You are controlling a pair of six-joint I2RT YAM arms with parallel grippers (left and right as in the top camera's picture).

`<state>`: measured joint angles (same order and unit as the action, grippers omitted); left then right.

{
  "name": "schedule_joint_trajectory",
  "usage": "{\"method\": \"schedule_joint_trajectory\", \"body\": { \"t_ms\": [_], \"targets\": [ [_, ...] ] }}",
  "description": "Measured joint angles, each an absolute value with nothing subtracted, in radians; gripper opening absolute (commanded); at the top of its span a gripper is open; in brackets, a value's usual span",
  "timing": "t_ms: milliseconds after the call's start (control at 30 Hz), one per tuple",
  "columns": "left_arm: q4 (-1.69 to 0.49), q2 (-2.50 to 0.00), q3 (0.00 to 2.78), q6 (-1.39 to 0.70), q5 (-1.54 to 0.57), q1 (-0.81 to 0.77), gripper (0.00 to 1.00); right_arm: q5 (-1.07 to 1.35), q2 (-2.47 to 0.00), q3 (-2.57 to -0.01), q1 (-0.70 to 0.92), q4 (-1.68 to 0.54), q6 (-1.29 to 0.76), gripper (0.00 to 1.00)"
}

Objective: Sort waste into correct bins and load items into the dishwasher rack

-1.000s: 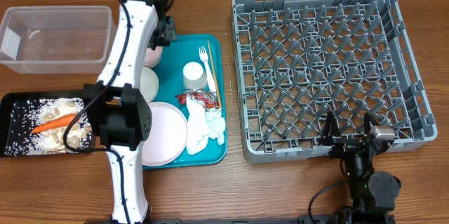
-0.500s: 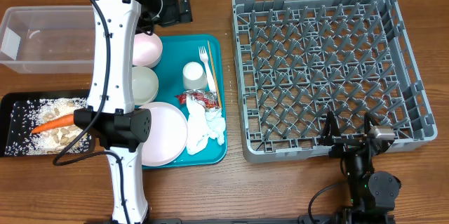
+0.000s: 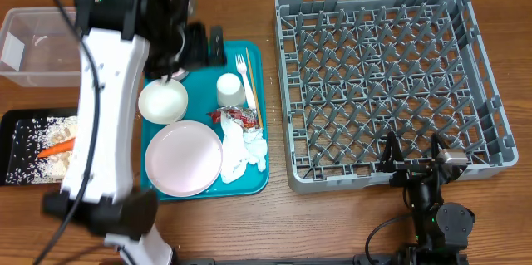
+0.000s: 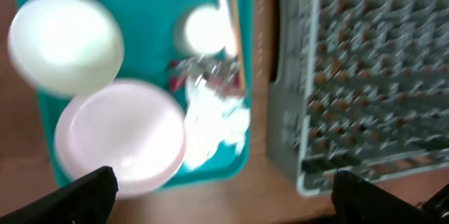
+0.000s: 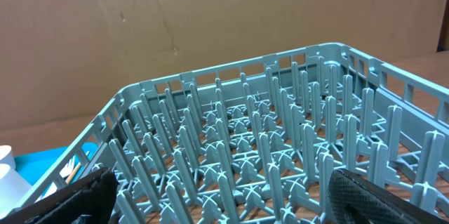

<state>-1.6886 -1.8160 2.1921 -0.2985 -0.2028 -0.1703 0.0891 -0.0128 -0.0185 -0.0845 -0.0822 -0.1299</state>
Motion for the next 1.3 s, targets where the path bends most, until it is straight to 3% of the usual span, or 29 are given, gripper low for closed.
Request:
{"method": "schedule_joint_trajectory", "body": {
  "t_ms": [233, 700, 1300],
  "targets": [
    [-1.682, -1.67, 1.964, -0.406, -0.033, -0.127, 1.0, 0.089, -0.013, -0.019, -0.084, -0.082, -0.13, 1.0],
    [-1.616, -1.669, 1.951, -0.47, 0.05, 0.219, 1.0, 0.089, -0.013, -0.019, -0.084, -0.082, -0.13, 1.0],
    [-1.617, -1.669, 1.951, -0.472, 0.049, 0.23, 1.0, 0.089, -0.013, -0.019, -0.084, -0.082, -0.13, 1.0]
  ]
}}
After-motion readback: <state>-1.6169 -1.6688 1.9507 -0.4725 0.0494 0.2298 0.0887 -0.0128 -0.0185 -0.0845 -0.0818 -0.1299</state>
